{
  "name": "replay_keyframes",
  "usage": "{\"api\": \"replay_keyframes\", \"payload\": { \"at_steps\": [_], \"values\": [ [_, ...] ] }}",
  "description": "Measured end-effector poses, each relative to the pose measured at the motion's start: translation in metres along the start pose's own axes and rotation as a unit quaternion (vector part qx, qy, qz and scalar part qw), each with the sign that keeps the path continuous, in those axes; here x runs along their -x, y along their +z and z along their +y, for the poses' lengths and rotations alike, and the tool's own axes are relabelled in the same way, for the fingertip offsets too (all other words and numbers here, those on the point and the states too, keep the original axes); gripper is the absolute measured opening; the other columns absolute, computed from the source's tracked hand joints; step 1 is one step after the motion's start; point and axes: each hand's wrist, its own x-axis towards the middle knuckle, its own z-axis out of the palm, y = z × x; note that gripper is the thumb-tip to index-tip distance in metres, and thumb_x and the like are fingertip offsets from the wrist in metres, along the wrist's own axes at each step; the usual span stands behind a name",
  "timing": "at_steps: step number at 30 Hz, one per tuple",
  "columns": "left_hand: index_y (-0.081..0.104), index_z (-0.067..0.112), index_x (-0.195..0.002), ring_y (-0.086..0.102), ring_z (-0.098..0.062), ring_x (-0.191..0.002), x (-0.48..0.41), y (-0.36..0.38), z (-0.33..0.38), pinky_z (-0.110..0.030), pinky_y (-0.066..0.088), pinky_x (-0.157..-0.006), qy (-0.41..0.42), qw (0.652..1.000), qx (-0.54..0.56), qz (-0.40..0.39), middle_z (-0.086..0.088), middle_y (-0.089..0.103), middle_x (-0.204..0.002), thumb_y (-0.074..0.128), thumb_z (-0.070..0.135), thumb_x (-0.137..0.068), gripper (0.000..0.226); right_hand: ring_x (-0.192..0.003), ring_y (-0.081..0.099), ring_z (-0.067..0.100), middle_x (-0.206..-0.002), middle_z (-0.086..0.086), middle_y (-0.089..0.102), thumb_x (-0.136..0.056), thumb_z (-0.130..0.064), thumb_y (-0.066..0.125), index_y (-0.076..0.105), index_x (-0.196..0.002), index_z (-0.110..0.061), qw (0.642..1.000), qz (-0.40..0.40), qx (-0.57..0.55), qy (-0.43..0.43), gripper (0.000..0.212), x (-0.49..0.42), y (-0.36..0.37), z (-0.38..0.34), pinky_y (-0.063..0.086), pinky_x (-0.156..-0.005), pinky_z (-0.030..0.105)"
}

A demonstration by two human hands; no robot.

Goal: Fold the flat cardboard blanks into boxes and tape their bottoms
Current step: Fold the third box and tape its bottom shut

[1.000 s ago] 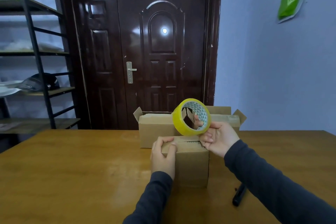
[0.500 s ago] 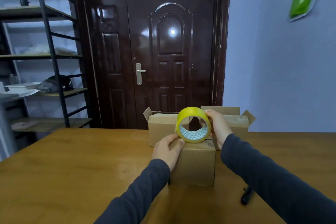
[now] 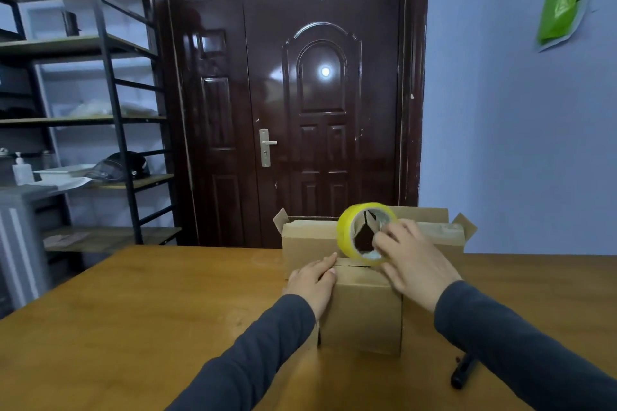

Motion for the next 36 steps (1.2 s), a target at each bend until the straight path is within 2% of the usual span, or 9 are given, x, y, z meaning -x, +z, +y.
{"api": "replay_keyframes", "payload": {
  "at_steps": [3, 5, 8, 11, 14, 18, 24, 29, 36],
  "values": [
    [0.067, 0.032, -0.119, 0.049, -0.016, -0.118, 0.000, -0.008, 0.015, -0.032, 0.037, -0.105, -0.050, 0.979, 0.191, 0.052, 0.006, 0.059, -0.128, 0.043, 0.030, -0.096, 0.033, -0.106, 0.051, 0.025, -0.105, 0.000, 0.061, -0.074, -0.019, 0.077, 0.059, -0.100, -0.024, 0.997, -0.033, 0.066, 0.022, 0.032, 0.005, 0.000, -0.008, 0.057, -0.059, 0.025],
    [0.072, 0.020, -0.096, 0.056, -0.015, -0.088, -0.003, -0.015, 0.025, -0.026, 0.047, -0.079, -0.074, 0.941, 0.307, 0.120, 0.002, 0.065, -0.099, 0.046, 0.028, -0.096, 0.026, -0.105, 0.053, 0.028, -0.101, 0.002, 0.063, -0.064, -0.011, 0.083, 0.060, -0.099, -0.023, 0.995, -0.045, 0.087, 0.025, 0.044, 0.006, 0.003, -0.011, 0.056, -0.053, 0.025],
    [0.059, 0.008, -0.078, 0.041, -0.013, -0.047, -0.006, -0.027, 0.044, -0.017, 0.034, -0.040, -0.154, 0.896, 0.407, 0.089, -0.003, 0.055, -0.063, 0.042, 0.040, -0.098, 0.041, -0.100, 0.060, 0.034, -0.093, 0.004, 0.065, -0.049, -0.003, 0.088, 0.064, -0.095, -0.018, 0.992, -0.044, 0.121, -0.008, 0.054, 0.004, -0.005, -0.018, 0.057, -0.054, 0.029],
    [0.053, 0.009, -0.077, 0.035, -0.012, -0.036, -0.010, -0.034, 0.053, -0.015, 0.029, -0.038, -0.247, 0.908, 0.338, -0.014, -0.004, 0.055, -0.059, 0.034, 0.055, -0.097, 0.054, -0.080, 0.066, 0.029, -0.076, 0.003, 0.065, -0.039, -0.002, 0.089, 0.071, -0.078, -0.015, 0.979, -0.012, 0.188, -0.077, 0.045, 0.003, -0.018, -0.027, 0.058, -0.068, 0.033],
    [0.053, 0.008, -0.080, 0.032, -0.009, -0.024, -0.019, -0.040, 0.058, -0.008, 0.025, -0.032, -0.291, 0.920, 0.249, -0.081, -0.006, 0.061, -0.067, 0.031, 0.049, -0.099, 0.050, -0.082, 0.066, 0.032, -0.075, 0.004, 0.066, -0.043, -0.002, 0.089, 0.070, -0.079, -0.015, 0.974, -0.015, 0.203, -0.098, 0.042, 0.005, -0.017, -0.027, 0.057, -0.077, 0.038],
    [0.054, 0.004, -0.084, 0.033, -0.010, -0.021, -0.028, -0.043, 0.062, -0.008, 0.024, -0.030, -0.326, 0.900, 0.253, -0.140, -0.011, 0.067, -0.056, 0.034, 0.035, -0.101, 0.040, -0.088, 0.067, 0.034, -0.083, 0.004, 0.070, -0.035, -0.001, 0.091, 0.071, -0.083, -0.015, 0.983, -0.026, 0.168, -0.069, 0.054, 0.015, -0.012, -0.020, 0.059, -0.071, 0.035],
    [0.055, 0.004, -0.085, 0.045, -0.013, -0.025, -0.025, -0.039, 0.062, -0.007, 0.029, -0.033, -0.328, 0.877, 0.323, -0.139, -0.010, 0.066, -0.066, 0.046, 0.023, -0.097, 0.024, -0.110, 0.054, 0.027, -0.113, -0.004, 0.067, -0.067, 0.000, 0.075, 0.061, -0.100, -0.023, 0.999, -0.028, 0.012, 0.017, 0.043, 0.027, -0.003, -0.012, 0.056, -0.068, 0.027],
    [0.059, 0.005, -0.082, 0.052, -0.015, -0.028, -0.025, -0.035, 0.064, -0.010, 0.037, -0.033, -0.335, 0.854, 0.384, -0.106, -0.008, 0.060, -0.068, 0.055, 0.022, -0.093, 0.020, -0.107, 0.049, 0.024, -0.108, -0.007, 0.064, -0.081, -0.004, 0.061, 0.060, -0.102, -0.022, 0.998, -0.035, -0.006, 0.047, 0.027, 0.028, -0.003, -0.013, 0.054, -0.069, 0.027],
    [0.062, 0.007, -0.087, 0.054, -0.008, -0.043, -0.015, -0.038, 0.057, -0.014, 0.036, -0.033, -0.305, 0.821, 0.454, -0.164, -0.001, 0.061, -0.064, 0.065, 0.013, -0.087, 0.007, -0.110, 0.046, 0.025, -0.112, -0.007, 0.063, -0.088, -0.009, 0.056, 0.059, -0.109, -0.023, 0.997, -0.033, -0.006, 0.062, 0.026, 0.027, -0.006, -0.018, 0.051, -0.075, 0.029]
  ]
}}
